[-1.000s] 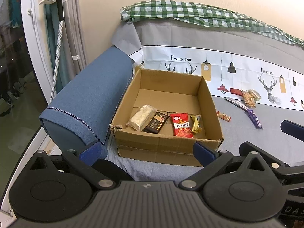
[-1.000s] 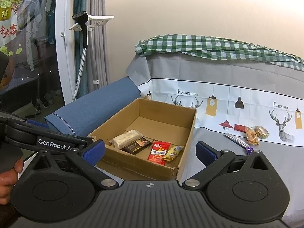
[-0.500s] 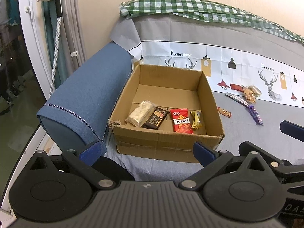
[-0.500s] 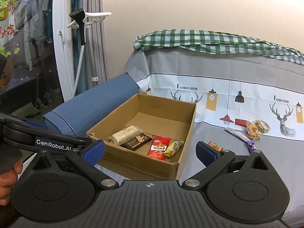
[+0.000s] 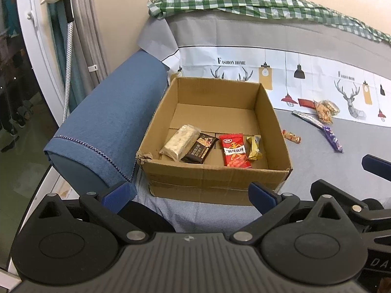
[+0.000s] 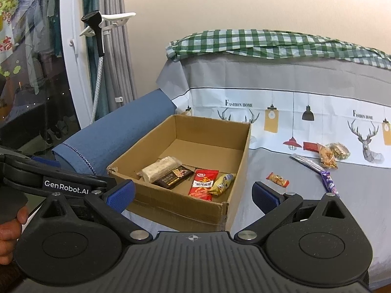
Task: Organize snacks
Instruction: 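Open both tools to release the snacks and lift away from the box, then move both tools toward the small red-gold candy and purple candy bar, then grasp the red-gold candy with left tool while right tool grasps purple candy bar, then carry the red-gold candy and purple candy bar over the cardboard box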
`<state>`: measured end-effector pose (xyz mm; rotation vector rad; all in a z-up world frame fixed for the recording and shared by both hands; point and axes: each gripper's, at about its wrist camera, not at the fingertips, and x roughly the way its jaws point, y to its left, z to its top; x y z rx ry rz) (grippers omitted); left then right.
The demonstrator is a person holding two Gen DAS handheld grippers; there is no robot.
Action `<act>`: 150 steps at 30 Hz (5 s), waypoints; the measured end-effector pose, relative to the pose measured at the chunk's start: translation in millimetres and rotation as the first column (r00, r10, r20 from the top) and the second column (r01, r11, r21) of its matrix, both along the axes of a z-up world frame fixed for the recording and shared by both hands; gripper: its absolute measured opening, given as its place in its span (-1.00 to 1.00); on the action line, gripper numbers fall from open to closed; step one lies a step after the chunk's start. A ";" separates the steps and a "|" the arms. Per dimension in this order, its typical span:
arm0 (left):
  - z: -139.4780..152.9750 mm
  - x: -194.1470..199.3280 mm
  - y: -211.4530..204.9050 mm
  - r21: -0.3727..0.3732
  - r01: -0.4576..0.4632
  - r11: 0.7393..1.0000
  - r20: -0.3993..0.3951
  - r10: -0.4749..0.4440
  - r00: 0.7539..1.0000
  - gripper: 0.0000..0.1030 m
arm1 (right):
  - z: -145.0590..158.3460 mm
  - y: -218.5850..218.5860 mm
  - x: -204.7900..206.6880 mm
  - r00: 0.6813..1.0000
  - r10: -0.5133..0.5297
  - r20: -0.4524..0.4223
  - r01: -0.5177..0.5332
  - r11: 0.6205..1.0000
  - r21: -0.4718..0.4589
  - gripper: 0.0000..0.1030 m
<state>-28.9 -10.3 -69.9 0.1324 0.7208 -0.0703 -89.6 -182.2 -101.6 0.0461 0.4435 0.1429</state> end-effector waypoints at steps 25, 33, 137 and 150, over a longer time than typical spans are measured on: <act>12.9 156.4 -189.0 -0.067 0.190 0.979 -0.150 -0.198 0.969 0.99 | -56.8 -196.8 71.6 0.836 -0.544 -0.077 0.549 0.831 0.087 0.97; -75.1 274.7 -295.3 -0.083 0.163 0.983 -0.379 -0.183 0.907 0.99 | -145.5 -267.7 186.1 0.821 -0.550 -0.153 0.549 0.834 -0.051 0.98; 25.0 -24.0 17.3 -0.179 0.126 0.976 -0.046 -0.136 0.990 -0.66 | 17.0 9.0 -57.4 0.989 0.073 0.125 -0.061 0.994 -0.095 -0.71; 23.9 -24.8 24.3 -0.204 0.127 0.971 -0.027 -0.135 0.991 -0.66 | 19.2 18.1 -57.8 0.990 0.072 0.123 -0.056 0.990 -0.129 -0.71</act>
